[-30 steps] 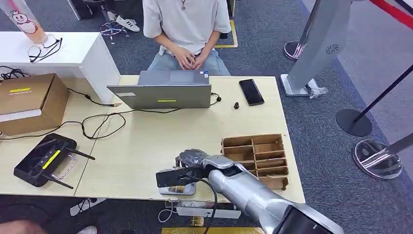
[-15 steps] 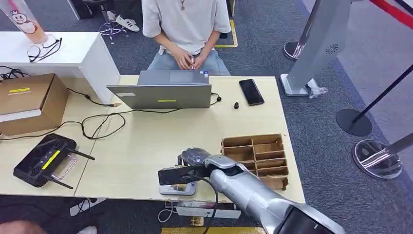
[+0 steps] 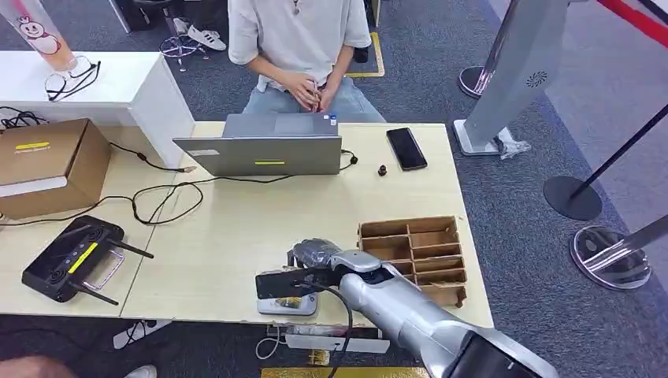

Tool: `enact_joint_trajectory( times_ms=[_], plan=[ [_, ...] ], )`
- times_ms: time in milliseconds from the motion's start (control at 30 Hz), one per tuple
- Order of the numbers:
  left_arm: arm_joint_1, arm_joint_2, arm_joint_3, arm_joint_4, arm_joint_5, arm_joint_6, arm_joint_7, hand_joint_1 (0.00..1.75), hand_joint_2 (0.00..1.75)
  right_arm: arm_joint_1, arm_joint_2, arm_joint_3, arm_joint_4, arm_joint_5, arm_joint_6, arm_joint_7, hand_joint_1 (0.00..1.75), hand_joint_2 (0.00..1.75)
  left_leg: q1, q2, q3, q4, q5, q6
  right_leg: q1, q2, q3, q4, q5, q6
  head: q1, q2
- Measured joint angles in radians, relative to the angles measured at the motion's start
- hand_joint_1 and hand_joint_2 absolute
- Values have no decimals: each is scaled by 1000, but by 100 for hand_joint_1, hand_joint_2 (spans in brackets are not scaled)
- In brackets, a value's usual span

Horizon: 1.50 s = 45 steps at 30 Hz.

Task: Pass the card to the sensor for recognition and then transmit it.

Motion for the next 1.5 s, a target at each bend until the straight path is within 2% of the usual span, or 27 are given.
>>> enact_joint_trajectory(
  times_ms=[533,1500],
  plan=[
    [4,-4,0,0,5,6,-3,0,0,-11,1,-11,-20,-3,-2,-14,175,175,0,0,0,0,0,0,0,0,0,0,0,0,0,0],
    [-6,3,0,0,11,-5,3,0,0,-8,1,-32,-106,1,-8,-3,175,175,0,0,0,0,0,0,0,0,0,0,0,0,0,0]
  ],
)
